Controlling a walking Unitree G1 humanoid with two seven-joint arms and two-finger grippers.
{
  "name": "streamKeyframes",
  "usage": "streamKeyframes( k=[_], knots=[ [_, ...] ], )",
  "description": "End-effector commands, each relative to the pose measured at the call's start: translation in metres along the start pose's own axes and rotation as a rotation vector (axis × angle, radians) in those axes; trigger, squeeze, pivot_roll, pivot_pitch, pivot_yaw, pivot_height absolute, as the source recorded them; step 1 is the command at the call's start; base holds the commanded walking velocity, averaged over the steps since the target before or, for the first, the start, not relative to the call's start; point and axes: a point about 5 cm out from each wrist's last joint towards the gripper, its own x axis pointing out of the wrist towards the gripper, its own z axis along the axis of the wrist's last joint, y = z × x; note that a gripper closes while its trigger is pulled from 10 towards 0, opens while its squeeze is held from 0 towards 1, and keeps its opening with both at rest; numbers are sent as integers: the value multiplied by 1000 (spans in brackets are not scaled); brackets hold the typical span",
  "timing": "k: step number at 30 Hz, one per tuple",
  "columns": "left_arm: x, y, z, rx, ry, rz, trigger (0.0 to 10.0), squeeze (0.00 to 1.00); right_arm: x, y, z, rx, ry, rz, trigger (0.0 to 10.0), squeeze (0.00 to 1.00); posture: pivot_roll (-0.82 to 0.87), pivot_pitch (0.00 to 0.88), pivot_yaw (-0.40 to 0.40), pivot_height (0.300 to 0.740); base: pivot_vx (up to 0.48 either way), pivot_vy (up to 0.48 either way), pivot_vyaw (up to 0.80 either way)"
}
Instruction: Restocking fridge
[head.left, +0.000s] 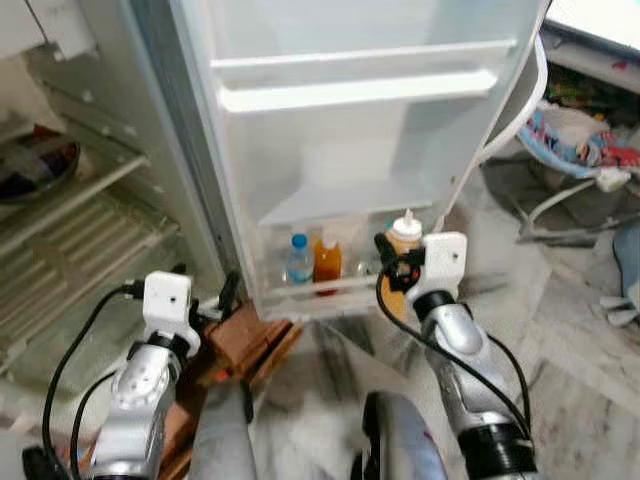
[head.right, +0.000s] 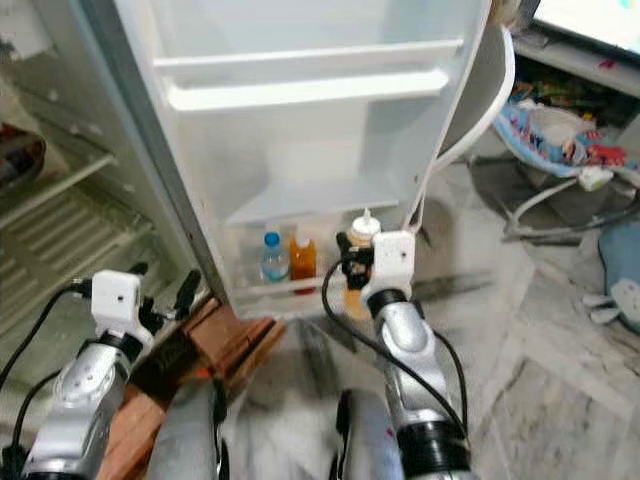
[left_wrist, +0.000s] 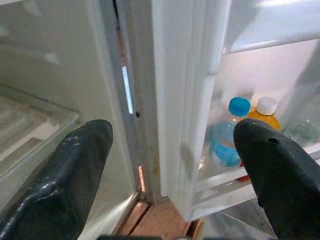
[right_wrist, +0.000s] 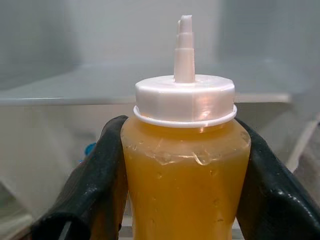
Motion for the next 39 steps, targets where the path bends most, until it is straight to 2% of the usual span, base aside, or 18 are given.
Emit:
streamKeyframes(
  k=[1, 17, 32, 33, 37, 39],
  knots=[
    [-2, 1, -2, 7, 10, -2, 10000, 0, 0, -2, 2, -8, -10, -9, 10000, 0, 94, 68, -38, 618, 368, 0, 0],
    [-2, 1, -3, 10, 16, -4, 10000, 0, 1, -1, 1, -10, -5, -4, 10000, 0, 94, 69, -36, 618, 355, 0, 0],
    [-2, 2, -5, 12, 28, 14, 10000, 0, 0, 3, -4, 8, 21, 40, 10000, 0, 97, 76, -35, 618, 0, 0, 0],
    [-3, 3, -3, 13, 28, 17, 10000, 0, -1, 8, -7, 43, 37, 72, 10000, 0, 102, 89, -26, 608, 0, 0, 0],
    [-6, 7, 0, 32, 31, 8, 10000, 0, 2, 15, -10, 37, 50, 126, 10000, 0, 126, 119, -13, 583, 0, 0, 0],
    [-10, 19, 1, 54, 47, 18, 10000, 0, 10, 21, -12, 25, 80, 171, 10000, 0, 145, 147, -17, 563, 0, 0, 0]
  ],
)
